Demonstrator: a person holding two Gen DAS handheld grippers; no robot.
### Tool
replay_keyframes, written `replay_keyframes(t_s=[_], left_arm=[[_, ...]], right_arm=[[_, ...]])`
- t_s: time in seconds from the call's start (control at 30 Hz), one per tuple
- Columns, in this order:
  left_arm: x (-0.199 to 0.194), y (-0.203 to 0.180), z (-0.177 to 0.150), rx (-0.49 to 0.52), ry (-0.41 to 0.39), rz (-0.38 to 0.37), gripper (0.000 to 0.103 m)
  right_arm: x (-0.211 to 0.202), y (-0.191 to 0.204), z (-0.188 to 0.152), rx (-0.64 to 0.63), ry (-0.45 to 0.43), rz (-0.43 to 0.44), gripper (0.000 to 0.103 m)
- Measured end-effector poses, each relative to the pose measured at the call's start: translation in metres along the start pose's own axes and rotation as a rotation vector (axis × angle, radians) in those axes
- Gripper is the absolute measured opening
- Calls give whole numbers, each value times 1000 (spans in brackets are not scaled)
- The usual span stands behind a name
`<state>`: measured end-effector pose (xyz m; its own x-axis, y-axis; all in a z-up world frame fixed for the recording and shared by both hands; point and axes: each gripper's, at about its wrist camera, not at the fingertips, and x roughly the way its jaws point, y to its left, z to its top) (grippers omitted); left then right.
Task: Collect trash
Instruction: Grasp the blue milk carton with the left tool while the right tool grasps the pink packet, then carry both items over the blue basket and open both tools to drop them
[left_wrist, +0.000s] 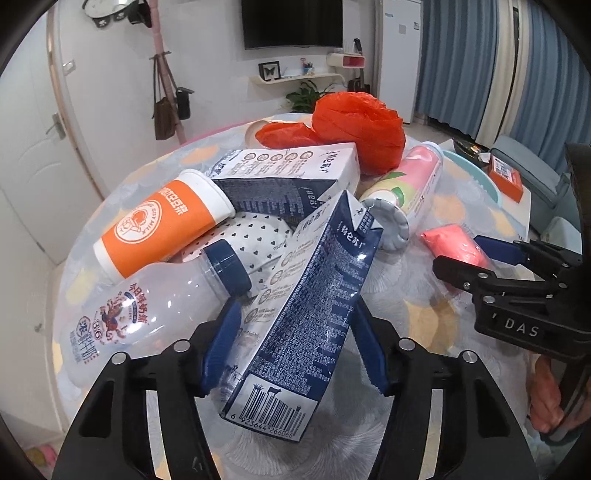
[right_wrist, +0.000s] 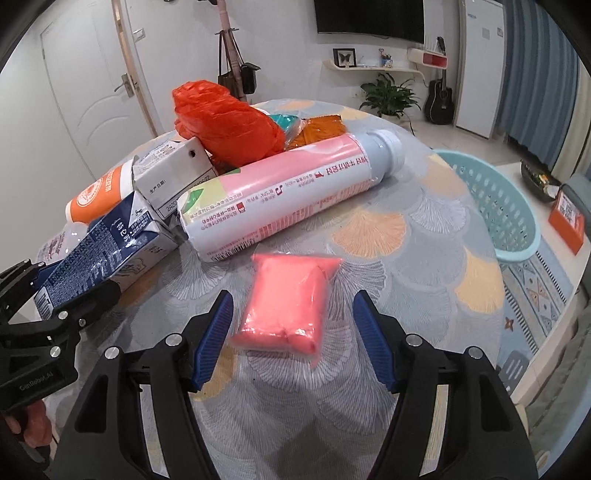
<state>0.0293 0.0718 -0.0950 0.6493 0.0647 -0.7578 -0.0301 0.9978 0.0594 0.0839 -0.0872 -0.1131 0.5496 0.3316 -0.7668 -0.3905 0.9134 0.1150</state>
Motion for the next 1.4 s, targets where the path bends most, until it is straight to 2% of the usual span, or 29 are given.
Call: replay_keyframes(t_s=[0.07,0.1,0.13,0.37,0.6,0.77,0.87,1.07,1.23,1.4], left_arm=[[-2,-3,1,5,-7,5,46],[-4,-4,1,7,-12,7,44],[-6,-6,1,5,-17,3,39],[-32,-18,4,0,-63,-69,35],[-58,-38,13,7,-118,-177,35],[-70,-65,44,51,-187,-202,35],[-69,-85,69,79,-220,-222,35],[-45,-133,125,133,-231,-297,35],[-14,-170,172,128,-231,-361,35],[20,-199,197,127,-206,-413,35]], right_arm=[[0,2,0,-14,-6,-13,54],[-1,3,-1,-28,-8,-15,39],[-1,3,-1,-37,-8,-12,36],[-20,-9,3,-34,-44,38,35],[-53,-33,23,-14,-151,28,35],[-69,-64,36,31,-211,-20,35],[-73,-97,48,82,-237,-62,35],[-67,-156,74,178,-261,-116,35],[-41,-204,91,248,-234,-201,35],[-7,-238,99,289,-188,-254,35]])
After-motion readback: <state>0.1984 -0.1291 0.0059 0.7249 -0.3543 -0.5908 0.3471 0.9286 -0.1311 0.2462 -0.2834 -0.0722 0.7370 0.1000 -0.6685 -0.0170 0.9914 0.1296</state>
